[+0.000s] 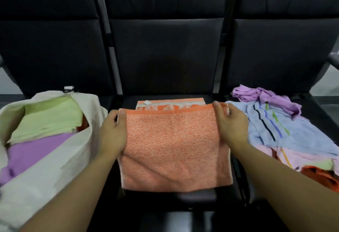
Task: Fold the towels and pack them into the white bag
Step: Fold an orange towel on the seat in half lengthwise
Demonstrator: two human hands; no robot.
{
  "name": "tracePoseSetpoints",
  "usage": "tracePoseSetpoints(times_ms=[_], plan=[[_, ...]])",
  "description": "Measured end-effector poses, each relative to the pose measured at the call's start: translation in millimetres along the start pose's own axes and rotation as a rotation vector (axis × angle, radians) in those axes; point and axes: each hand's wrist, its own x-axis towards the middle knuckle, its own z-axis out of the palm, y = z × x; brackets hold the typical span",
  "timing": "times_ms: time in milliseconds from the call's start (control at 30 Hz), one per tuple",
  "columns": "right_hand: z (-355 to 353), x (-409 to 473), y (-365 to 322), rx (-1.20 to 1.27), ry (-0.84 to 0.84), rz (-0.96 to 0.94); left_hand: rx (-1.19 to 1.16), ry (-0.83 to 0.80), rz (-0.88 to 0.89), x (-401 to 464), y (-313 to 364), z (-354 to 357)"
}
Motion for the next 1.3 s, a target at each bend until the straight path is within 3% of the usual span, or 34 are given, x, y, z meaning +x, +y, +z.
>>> tracePoseSetpoints(times_ms=[167, 333, 500, 733, 933, 1067, 1200, 1300], plan=[[75, 101, 20, -0.119, -0.016, -0.034, 0.068, -0.018, -0.034, 107, -19, 62], [146, 158, 77, -0.462, -0.119, -0.003, 0.390, -0.146, -0.140, 172, -73, 125], [176, 167, 106, -0.611, 0.027, -0.180, 0.645, -0.019, -0.052, 187, -100, 149], [143, 148, 101, -0.389, 0.042, -0.031, 0.438, 0.013, -0.100, 158, -78, 120], [79, 73, 113, -0.449, -0.232, 0.044, 0.564, -0.234, -0.219, 79, -92, 68], [78, 43, 114, -0.528, -0.290, 0.174, 0.536, -0.248, -0.339, 56, -92, 75], [87, 45, 103, -0.393, -0.346, 0.417, 0.332, -0.279, -0.550, 61, -83, 82], [80, 47, 96, -0.294, -0.359, 0.490, 0.089, -0.293, -0.606, 61, -75, 70]])
